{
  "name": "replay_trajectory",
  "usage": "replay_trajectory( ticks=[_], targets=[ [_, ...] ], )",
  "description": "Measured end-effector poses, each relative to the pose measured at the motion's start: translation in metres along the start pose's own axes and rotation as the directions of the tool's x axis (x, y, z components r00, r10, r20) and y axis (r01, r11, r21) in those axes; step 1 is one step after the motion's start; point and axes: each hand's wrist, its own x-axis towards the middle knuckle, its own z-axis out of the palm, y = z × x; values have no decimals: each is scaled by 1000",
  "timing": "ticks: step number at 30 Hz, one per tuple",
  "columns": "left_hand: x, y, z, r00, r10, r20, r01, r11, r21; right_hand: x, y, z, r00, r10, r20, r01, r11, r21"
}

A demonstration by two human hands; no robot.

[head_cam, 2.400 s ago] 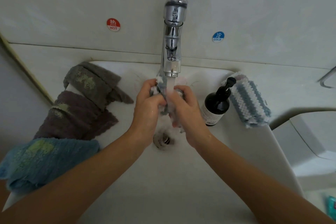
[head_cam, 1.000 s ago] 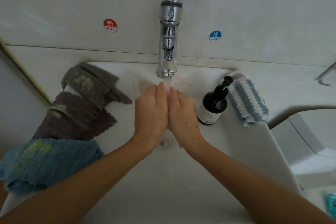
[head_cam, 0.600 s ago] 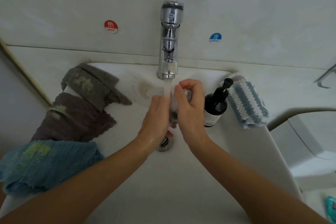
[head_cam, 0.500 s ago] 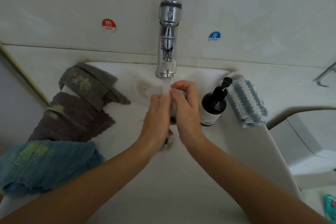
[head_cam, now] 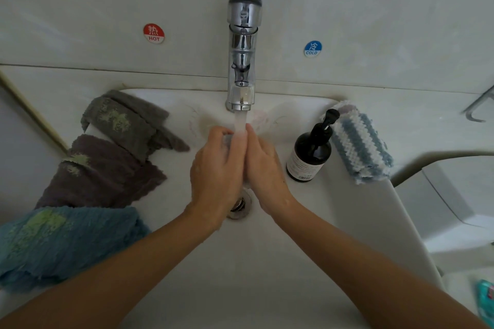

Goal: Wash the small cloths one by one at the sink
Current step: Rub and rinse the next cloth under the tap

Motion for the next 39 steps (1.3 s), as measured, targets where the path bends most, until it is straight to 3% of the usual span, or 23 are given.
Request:
replay_trajectory(
  ticks=[7, 17, 23, 30, 35, 39],
  targets=[
    [9, 2, -3, 998, 36, -48, -33, 998, 56, 0, -3, 6, 999, 8, -48, -8, 1000, -3],
    [9, 3, -2, 999, 39, -12, -40, 999, -24, -5, -8, 3, 998, -9, -61, 9, 1000, -9],
    [3, -6, 2, 975, -154, 162, 158, 987, -8, -2, -6, -4, 992, 53, -118, -47, 998, 49],
    [0, 3, 1, 964, -169, 206, 171, 985, 6, 2, -17, -14, 984, 177, -27, -174, 982, 73],
    [6, -2, -2, 972, -158, 173, 161, 987, -3, -4, -26, -20, 988, 118, 103, -123, 992, 35],
    [11, -2, -8, 985, -122, 123, 128, 991, -43, -8, -36, -28, 987, 19, 161, -1, 994, -111]
  ],
)
